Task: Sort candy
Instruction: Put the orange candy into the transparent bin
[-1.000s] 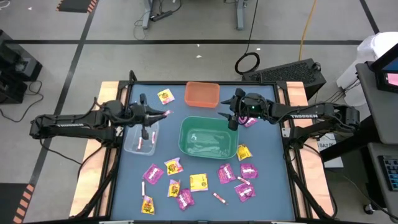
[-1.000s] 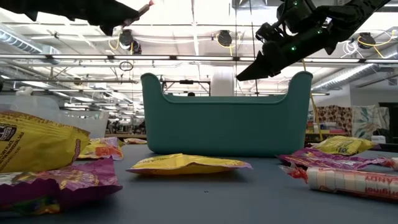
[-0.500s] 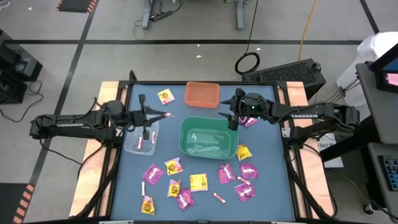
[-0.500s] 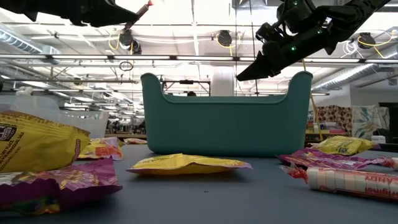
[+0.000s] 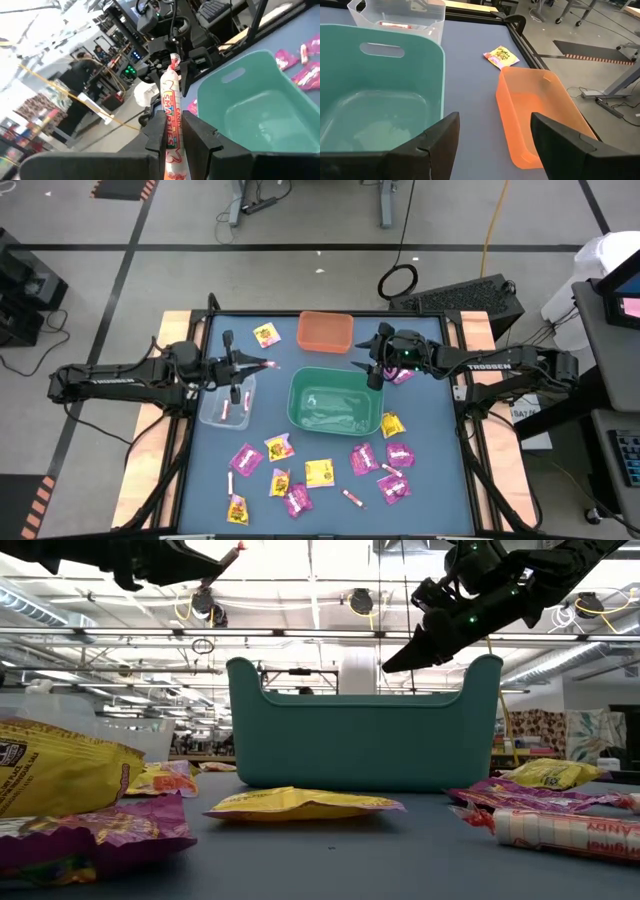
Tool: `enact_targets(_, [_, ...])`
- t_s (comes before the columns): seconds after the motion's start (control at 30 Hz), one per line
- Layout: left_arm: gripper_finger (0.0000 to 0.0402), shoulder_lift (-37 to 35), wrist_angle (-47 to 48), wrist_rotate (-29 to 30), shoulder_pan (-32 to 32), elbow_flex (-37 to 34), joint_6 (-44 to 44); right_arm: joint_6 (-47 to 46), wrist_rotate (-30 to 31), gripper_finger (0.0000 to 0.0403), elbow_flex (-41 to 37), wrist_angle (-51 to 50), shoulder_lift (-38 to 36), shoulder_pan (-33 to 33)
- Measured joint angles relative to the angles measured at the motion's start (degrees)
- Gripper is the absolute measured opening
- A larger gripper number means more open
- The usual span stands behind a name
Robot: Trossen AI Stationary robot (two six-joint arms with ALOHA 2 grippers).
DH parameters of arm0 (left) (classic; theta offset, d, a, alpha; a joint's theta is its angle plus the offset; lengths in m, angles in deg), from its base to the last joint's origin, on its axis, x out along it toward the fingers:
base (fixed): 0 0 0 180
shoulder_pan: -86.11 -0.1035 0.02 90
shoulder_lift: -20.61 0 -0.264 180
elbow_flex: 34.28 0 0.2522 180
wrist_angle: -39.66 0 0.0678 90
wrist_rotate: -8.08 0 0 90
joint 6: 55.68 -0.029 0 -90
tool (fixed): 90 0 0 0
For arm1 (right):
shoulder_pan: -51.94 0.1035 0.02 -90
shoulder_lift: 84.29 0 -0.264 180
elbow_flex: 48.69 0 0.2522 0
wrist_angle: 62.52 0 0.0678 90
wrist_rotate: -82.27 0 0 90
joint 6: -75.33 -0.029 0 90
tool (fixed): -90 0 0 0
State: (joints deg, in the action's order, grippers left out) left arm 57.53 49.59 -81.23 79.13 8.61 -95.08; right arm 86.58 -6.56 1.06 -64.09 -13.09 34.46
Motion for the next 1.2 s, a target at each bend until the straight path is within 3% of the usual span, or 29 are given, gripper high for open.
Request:
enact_targets(0.1, [0.0051, 0.0, 0.0, 0.5, 0.0, 0.0, 6.6, 0.0, 0.0, 0.0235, 0.0, 0.0, 0.0, 0.0])
enact_targets(0.5, [0.0051, 0.0, 0.2, 3.2, 0.0, 0.0, 52.6, -0.1, 0.0, 0.0235, 0.0, 0.0, 0.0, 0.0])
enact_targets(0.7, [0.0051, 0.0, 0.3, 2.7, 0.0, 0.0, 65.7, -0.1, 0.0, 0.0235, 0.0, 0.0, 0.0, 0.0])
enact_targets(0.9, [0.0051, 0.0, 0.3, 2.5, 0.0, 0.0, 66.2, 0.0, 0.0, 0.0235, 0.0, 0.0, 0.0, 0.0])
enact_targets(1.2, [0.0051, 0.0, 1.8, 2.5, 0.0, 0.1, 46.2, 0.3, 0.0, 0.0235, 0.0, -0.5, 0.0, 0.0])
